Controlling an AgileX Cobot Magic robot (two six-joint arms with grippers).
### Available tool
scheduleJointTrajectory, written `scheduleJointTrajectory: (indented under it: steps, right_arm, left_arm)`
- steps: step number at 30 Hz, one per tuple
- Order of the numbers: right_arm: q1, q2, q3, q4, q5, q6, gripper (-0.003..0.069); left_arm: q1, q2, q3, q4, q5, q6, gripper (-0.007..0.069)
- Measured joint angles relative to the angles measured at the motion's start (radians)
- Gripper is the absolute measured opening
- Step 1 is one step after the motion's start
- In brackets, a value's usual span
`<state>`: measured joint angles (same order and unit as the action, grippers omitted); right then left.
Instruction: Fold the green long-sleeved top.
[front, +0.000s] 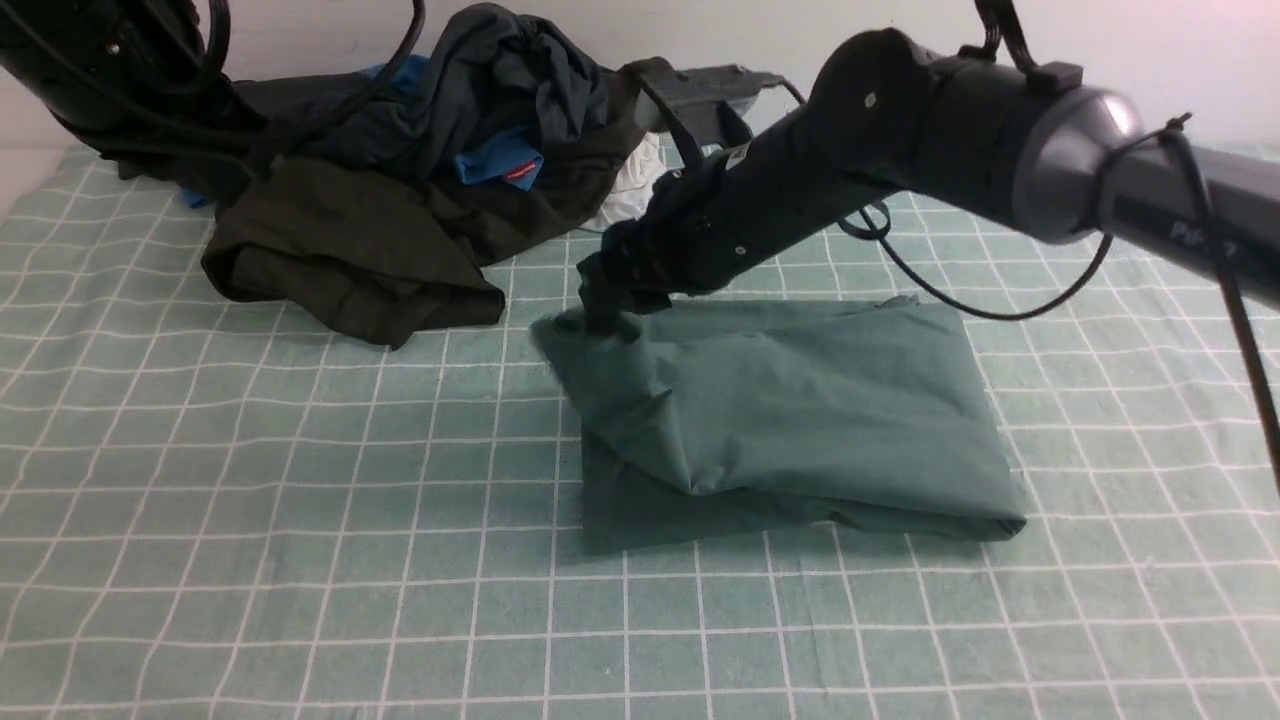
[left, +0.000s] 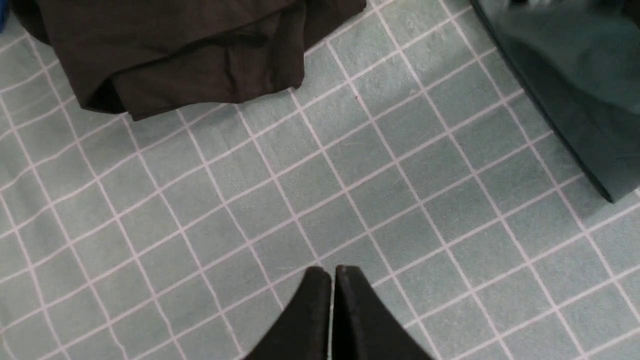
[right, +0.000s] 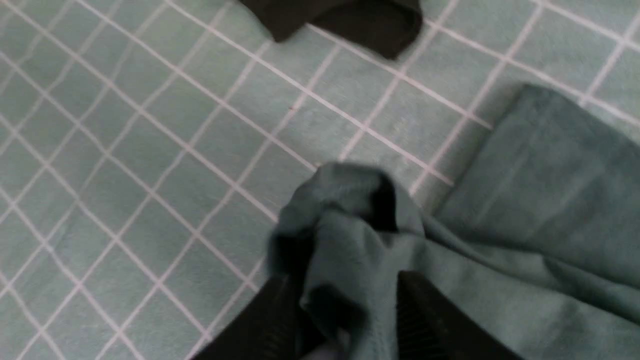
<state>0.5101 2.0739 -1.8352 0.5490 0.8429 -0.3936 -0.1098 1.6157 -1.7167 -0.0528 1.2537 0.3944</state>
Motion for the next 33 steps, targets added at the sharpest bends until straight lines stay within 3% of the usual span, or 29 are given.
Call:
scheduleJointTrajectory:
  steps: [1,4,5,8,12,17,22,33]
  right_arm:
    - [-0.004,-0.017,-0.023,-0.006,0.048,-0.031,0.0386]
    - [-0.026,-0.065,-0.063,-0.107,0.165,-0.022,0.0470]
    - [-0.028,-0.068,-0.063,-0.117,0.173,-0.017,0.0472]
    - [-0.097,-0.090,-0.053,-0.340,0.348,0.096,0.0477]
    - [-0.199,-0.103,0.069,-0.491,0.350,0.186,0.0433]
    - [-0.293,-0.137,0.277,-0.466,0.177,0.222,0.0380]
    - [-0.322,-0.118,0.452,-0.442,-0.023,0.223,0.0353]
    - [-0.332,-0.188,0.478,-0.475,-0.094,0.230,0.0349]
  left_arm:
    - [0.000,0.006,0.000,-0.007,0.000,0.000,-0.0003]
    - [0.000,0.030,0.000,-0.035,0.000,0.001,-0.0003]
    - [0.000,0.034,0.000,-0.040,0.000,0.001,-0.0003]
    - [-0.006,0.082,0.000,-0.110,-0.005,0.008,-0.0003]
    - [-0.074,0.178,0.000,-0.176,-0.036,0.046,-0.0003]
    - [-0.201,0.328,0.000,-0.217,-0.105,0.076,-0.0003]
    - [-0.294,0.510,0.000,-0.214,-0.167,0.094,-0.0003]
    - [-0.270,0.540,0.001,-0.149,-0.127,0.070,-0.0003]
